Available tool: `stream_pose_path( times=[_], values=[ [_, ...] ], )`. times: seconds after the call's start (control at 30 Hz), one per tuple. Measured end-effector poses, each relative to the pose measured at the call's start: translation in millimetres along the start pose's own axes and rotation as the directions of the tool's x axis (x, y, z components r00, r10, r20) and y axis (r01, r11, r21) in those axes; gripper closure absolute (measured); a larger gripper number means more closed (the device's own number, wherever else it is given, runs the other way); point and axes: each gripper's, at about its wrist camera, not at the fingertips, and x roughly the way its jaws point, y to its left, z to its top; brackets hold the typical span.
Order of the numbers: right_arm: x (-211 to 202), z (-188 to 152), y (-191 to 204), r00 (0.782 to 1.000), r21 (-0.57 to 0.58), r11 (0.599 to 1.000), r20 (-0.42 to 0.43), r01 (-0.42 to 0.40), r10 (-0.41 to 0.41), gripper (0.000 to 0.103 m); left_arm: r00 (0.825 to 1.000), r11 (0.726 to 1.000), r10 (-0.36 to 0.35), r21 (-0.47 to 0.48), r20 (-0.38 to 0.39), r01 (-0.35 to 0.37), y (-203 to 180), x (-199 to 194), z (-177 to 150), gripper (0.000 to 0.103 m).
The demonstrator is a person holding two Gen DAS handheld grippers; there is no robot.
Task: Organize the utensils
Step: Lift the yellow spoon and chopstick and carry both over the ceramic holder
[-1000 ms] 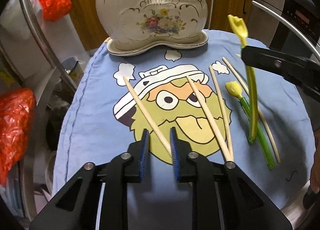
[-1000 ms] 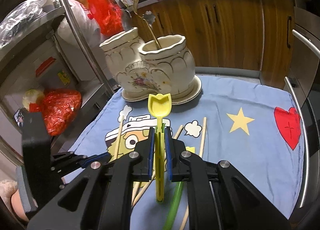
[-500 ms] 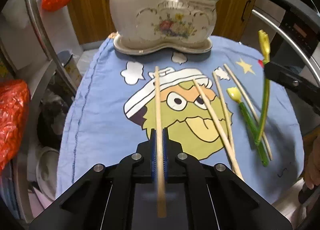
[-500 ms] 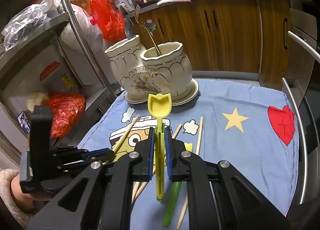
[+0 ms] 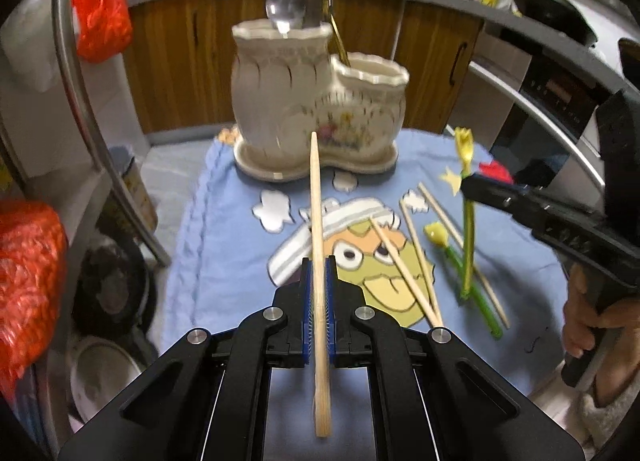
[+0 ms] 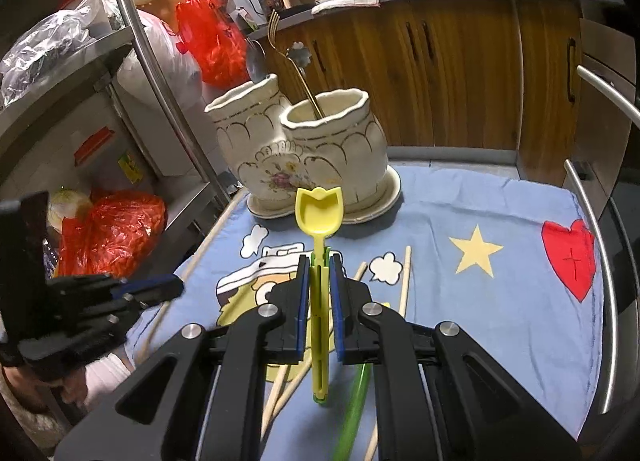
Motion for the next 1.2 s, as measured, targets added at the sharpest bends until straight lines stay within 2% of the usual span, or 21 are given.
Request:
stream_pose_path(
  times=[0.23, 0.4, 0.57, 0.73, 0.8, 0.97, 1.07, 1.2],
  values=[
    [-3.2, 13.2, 16.9, 0.999, -0.025, 1.000, 0.048, -0.009, 0.010, 0.093, 0.991, 0.999, -0.036, 0.035, 0.132, 0.032, 14.4, -33.2, 24.4, 0.097],
    [-3.1, 43.8, 24.0, 0.993, -0.046, 0.999, 0.115, 0.026, -0.021, 0.093, 0.975, 0.998, -0.052, 0.055, 0.216, 0.041, 22.7, -41.8, 53.1, 0.097],
    [-2.6, 84.6, 20.5, 0.979, -0.032, 0.998, 0.197, 0.051, -0.044, 0.093, 0.946, 0.998, -0.055, 0.055, 0.320, 0.039, 33.2, -37.0, 95.0, 0.097],
    [-4.7, 119.3, 18.0, 0.953, -0.021, 0.997, 0.296, 0.072, -0.063, 0.093, 0.922, 0.998, -0.057, 0.033, 0.383, 0.047, 43.9, -32.2, 132.2, 0.097],
    [-3.6, 130.6, 16.2, 0.941, -0.018, 0.997, 0.331, 0.076, -0.065, 0.093, 0.901, 0.997, -0.079, 0.032, 0.427, 0.073, 45.5, -31.8, 149.3, 0.097],
    [5.5, 144.8, 7.4, 0.918, -0.017, 0.997, 0.393, 0.069, -0.056, 0.093, 0.860, 0.992, -0.123, 0.056, 0.495, 0.110, 43.6, -18.7, 175.3, 0.097],
    [20.4, 147.6, -0.9, 0.912, -0.001, 0.997, 0.404, 0.073, -0.067, 0.093, 0.851, 0.993, -0.119, 0.056, 0.512, 0.105, 42.2, -2.5, 185.1, 0.097],
    [35.8, 146.4, -8.9, 0.908, 0.001, 0.998, 0.415, 0.067, -0.061, 0.093, 0.835, 0.994, -0.111, 0.054, 0.539, 0.097, 42.3, 12.9, 182.8, 0.097]
  ],
)
